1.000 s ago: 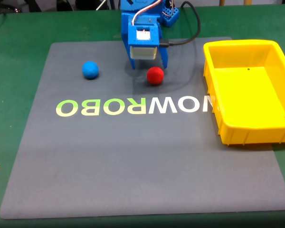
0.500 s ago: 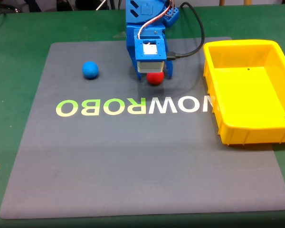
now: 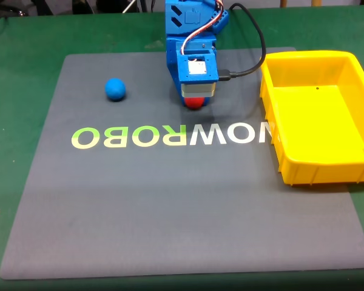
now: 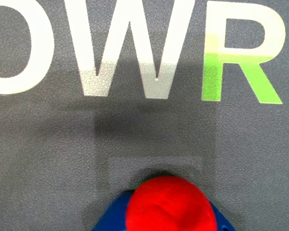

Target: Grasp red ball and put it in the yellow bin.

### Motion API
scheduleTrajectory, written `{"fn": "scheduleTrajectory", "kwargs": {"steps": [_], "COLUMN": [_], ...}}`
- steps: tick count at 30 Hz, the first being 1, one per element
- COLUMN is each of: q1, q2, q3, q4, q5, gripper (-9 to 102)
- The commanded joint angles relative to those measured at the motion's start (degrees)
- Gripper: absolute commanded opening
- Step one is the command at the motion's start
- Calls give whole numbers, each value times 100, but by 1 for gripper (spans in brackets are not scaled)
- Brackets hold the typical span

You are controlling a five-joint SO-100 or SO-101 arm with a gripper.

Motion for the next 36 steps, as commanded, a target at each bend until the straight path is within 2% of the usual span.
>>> {"fn": "scheduleTrajectory", "kwargs": {"steps": [1,11,20,36], "q1": [-44,-62,-457,-2997], "q2": [18,659,1978,2479], "q3": [-281,-290,-290,-299], "q4": [-114,-220,-888,-1512], "q5": [114,9,-97,-255], "gripper": [0,0,0,0]}}
